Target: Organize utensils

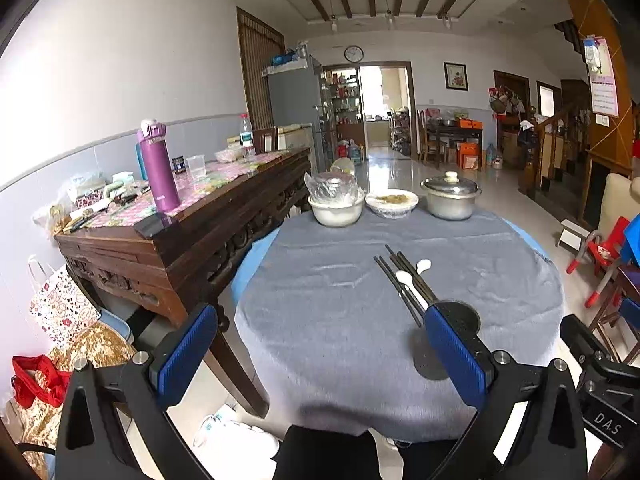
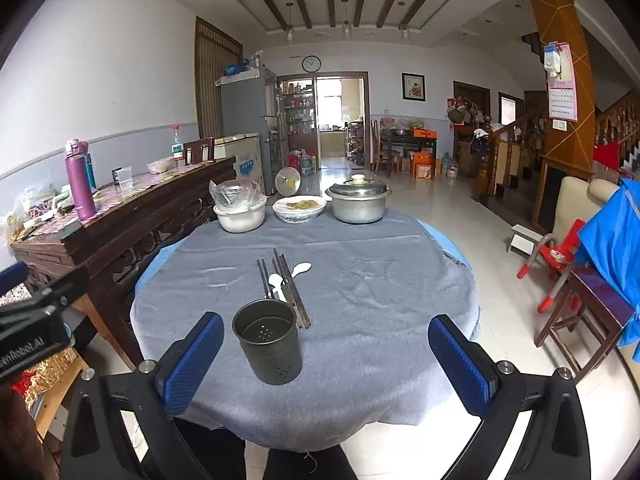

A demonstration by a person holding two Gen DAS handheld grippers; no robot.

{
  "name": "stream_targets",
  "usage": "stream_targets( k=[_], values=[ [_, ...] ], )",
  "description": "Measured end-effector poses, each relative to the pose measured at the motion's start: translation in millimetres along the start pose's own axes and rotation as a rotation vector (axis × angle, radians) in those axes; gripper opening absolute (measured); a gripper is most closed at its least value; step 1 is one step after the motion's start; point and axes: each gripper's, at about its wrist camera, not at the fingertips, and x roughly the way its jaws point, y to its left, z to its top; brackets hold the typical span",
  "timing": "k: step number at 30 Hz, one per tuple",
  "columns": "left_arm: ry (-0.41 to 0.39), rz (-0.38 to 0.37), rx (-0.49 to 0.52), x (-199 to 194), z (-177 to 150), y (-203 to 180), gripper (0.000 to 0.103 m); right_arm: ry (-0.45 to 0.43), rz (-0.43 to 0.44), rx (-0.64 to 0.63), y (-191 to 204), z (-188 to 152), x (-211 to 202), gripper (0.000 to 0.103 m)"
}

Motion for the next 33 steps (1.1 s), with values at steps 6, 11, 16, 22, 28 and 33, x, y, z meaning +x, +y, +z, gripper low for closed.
stream_targets(
  k=[6,11,16,22,28,33],
  values=[
    [0.023,-0.007,0.023,-2.2,-11.2,-5.7,0.103,0.010,0.009,0.019,1.2,-6.0,0.9,0.103],
    [-0.002,-0.015,0.014,-5.9,-11.8,-5.3,0.103,0.014,0.012,0.021,1.6,-7.1,1.4,0.103],
    [0.002,-0.007,0.023,-3.6,-12.0,-3.2,0.103,0.017,0.012,0.022,1.9,-8.8,2.4,0.103],
    [0.003,-0.007,0.026,-3.5,-12.3,-2.7,0.103,0.020,0.016,0.017,2.8,-10.9,3.4,0.103],
    [-0.004,-0.011,0.015,-2.7,-15.0,-2.9,0.103,0.029,0.019,0.016,4.3,-12.2,7.0,0.103],
    [-0.009,-0.019,0.003,-0.8,-17.5,-1.6,0.103,0.039,0.026,0.018,5.3,-11.9,10.9,0.103]
  ],
)
